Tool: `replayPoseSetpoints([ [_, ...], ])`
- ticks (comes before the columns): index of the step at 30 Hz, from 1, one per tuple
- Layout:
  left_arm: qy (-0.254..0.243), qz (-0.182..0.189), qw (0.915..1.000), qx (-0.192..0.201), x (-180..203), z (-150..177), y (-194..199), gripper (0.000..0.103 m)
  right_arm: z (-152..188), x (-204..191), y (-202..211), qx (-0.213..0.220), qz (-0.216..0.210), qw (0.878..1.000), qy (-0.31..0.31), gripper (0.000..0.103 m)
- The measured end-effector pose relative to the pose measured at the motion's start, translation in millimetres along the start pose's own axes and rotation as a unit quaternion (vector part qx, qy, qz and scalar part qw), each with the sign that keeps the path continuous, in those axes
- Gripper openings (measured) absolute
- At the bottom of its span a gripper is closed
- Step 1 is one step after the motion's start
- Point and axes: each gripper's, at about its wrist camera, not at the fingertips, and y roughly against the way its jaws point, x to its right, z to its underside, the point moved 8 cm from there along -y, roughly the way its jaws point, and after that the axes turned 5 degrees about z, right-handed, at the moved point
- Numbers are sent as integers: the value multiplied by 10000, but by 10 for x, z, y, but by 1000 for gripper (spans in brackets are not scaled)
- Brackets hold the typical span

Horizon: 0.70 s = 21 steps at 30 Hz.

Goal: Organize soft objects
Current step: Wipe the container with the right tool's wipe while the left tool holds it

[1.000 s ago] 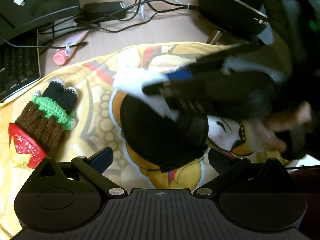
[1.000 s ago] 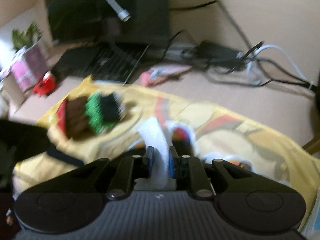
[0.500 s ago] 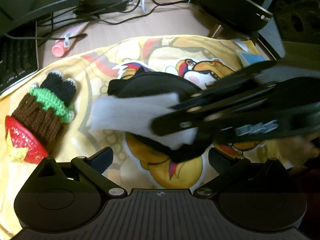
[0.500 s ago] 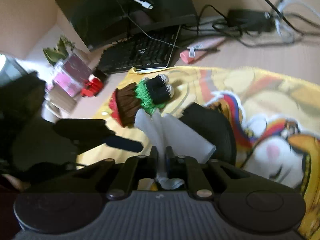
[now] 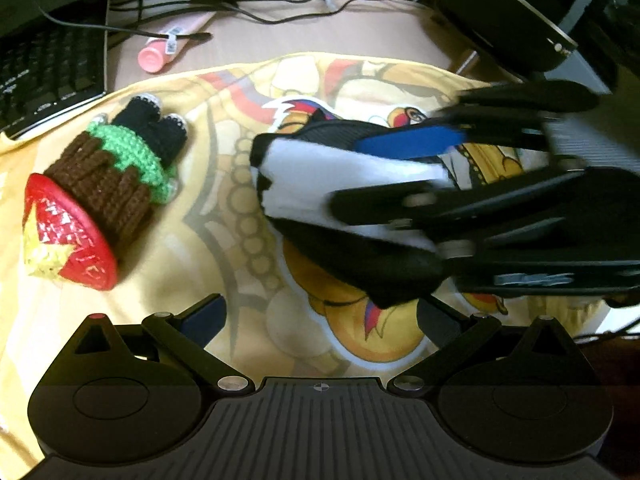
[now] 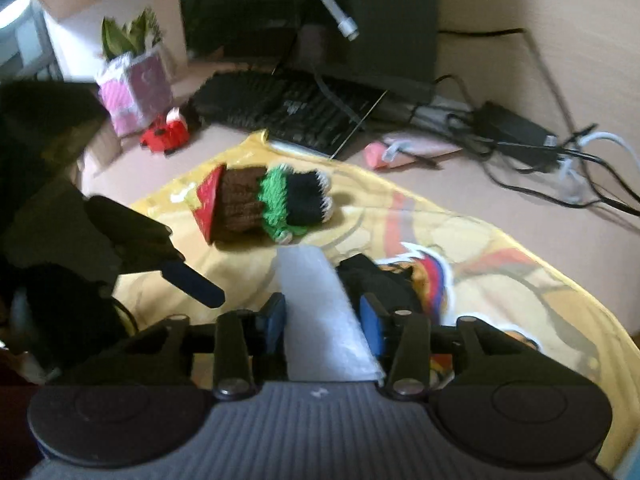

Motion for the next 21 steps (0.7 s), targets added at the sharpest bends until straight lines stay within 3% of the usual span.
replayPoseSetpoints([
  [2,-7,-11,10000,-12,5,26,2,103,35,-40,-92,-135,33,9998,131,36],
  [4,47,-11,10000,-15,-15,48,5,103,65,-65,-137,-219,121,9994,244,9],
  [5,87,-9,10000,-15,-30,58,7,103,75,-71,-144,-255,113,9993,228,9],
  [7,164,-5,9999,-19,-58,69,5,103,85,-40,-5,-343,-551,9966,-502,9],
  [10,141,7,9999,-7,-49,45,4,103,144,-53,173,-472,-1197,9866,-1002,10],
  [13,31,49,10000,8,10,4,3,103,256,64,265,-461,-388,9965,-571,10],
  [19,-279,277,9992,-15,246,-115,-91,103,420,649,334,-539,549,9869,-1418,15],
  [21,-376,338,9987,-63,317,-157,-159,103,454,688,375,-484,825,9868,-1305,21],
])
